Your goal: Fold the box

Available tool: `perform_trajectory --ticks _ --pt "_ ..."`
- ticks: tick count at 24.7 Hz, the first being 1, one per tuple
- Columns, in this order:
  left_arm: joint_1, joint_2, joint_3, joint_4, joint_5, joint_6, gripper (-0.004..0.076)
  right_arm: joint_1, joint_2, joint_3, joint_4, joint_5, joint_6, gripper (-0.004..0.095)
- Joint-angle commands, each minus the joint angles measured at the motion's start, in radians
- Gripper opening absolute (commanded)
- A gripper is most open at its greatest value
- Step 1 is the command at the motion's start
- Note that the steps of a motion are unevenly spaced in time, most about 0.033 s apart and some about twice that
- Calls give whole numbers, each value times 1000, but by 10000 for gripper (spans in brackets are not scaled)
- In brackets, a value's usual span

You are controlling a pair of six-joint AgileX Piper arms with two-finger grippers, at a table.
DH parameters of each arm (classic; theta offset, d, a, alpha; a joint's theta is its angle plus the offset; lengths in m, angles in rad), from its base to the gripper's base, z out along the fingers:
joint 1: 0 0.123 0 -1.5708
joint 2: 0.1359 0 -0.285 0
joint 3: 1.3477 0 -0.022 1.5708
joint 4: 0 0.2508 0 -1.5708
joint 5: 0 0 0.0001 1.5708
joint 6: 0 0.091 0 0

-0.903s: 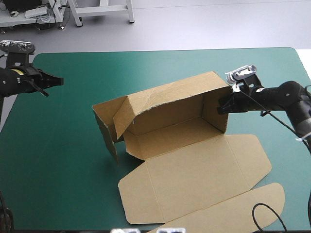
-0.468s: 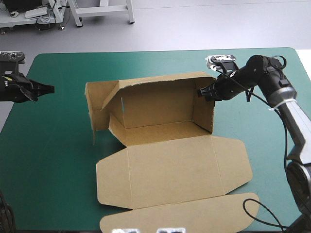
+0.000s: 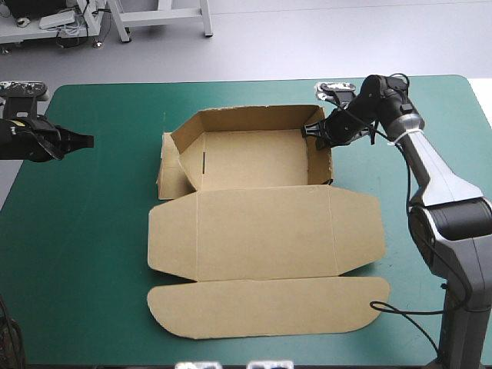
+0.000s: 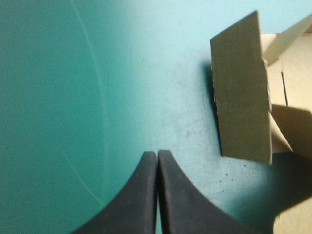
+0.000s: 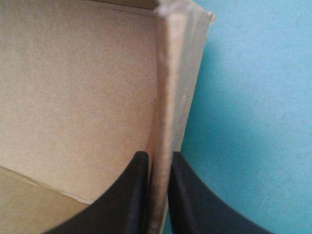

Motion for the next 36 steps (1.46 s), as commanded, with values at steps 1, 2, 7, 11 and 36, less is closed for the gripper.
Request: perform_trajectory --ticks 1,2,7,11,36 --pt "0 -14 -35 -47 -25 24 -8 -3 -21 -36 -40 -40 -16 325" --pt "0 -12 -35 -50 -23 28 -8 -3 -21 -36 -44 -57 -16 366" --pt "0 22 -35 -56 -16 28 -8 -3 -21 -91 -65 -73 -21 443" --pt "0 53 -35 -56 -2 28 -8 -3 -22 -189 -66 6 -16 444" --pt "0 70 -35 -53 -2 35 -9 -6 -185 -165 -77 103 178 368"
